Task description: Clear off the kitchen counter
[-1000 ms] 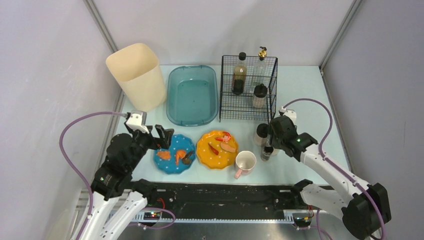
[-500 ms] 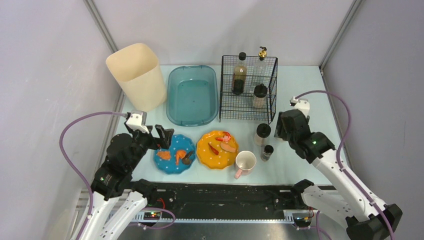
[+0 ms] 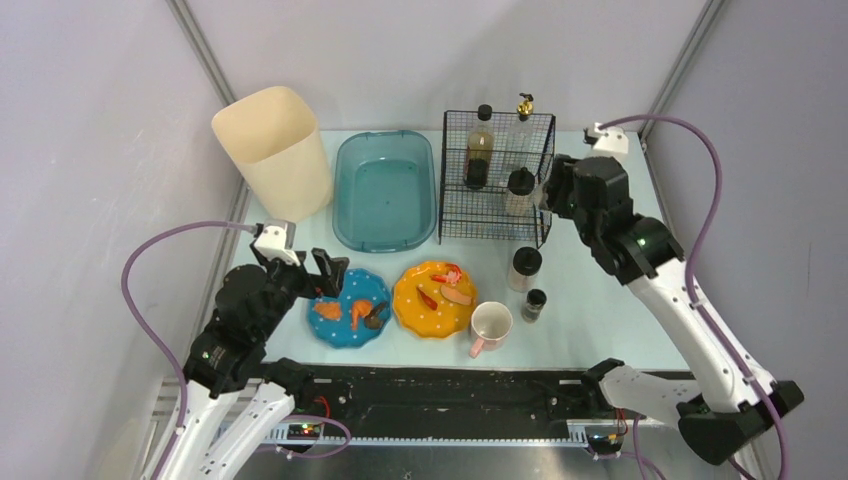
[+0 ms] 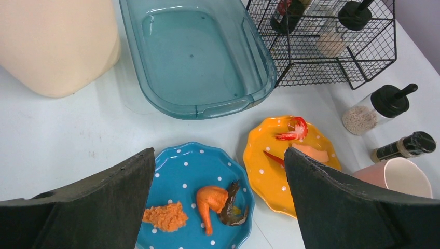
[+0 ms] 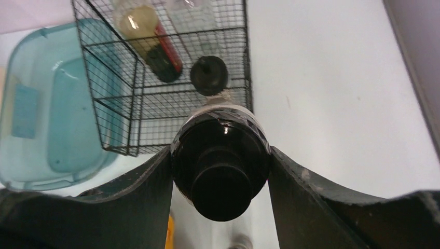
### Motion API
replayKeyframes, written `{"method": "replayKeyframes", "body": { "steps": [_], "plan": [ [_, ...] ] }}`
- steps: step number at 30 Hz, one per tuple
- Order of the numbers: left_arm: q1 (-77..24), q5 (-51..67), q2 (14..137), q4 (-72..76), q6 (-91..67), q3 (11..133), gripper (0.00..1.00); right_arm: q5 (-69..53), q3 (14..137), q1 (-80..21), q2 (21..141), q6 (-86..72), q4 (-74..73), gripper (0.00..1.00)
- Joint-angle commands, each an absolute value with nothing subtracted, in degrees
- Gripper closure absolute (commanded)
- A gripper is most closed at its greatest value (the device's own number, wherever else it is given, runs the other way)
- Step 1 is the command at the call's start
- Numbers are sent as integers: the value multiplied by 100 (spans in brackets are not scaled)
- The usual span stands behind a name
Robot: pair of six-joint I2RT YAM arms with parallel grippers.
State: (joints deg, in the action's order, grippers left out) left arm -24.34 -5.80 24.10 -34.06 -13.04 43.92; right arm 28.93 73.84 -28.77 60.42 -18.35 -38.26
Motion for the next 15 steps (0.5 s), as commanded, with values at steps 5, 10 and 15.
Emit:
{"method": "replayKeyframes", "body": {
  "steps": [5, 10, 15],
  "plan": [
    [-2391, -649, 2526, -3362, -1248, 4378, 2, 2236, 8840, -2927, 7307, -1945, -2866, 98],
    [-2395, -683, 2536, -3368, -1253, 4384, 2, 2145, 9770, -3045, 8274, -1864, -2897, 98],
    [-2391, -696, 2559, -3382, -1244, 4380, 2, 2079, 10354, -3095, 8903, -1825, -2915, 98]
  ]
}}
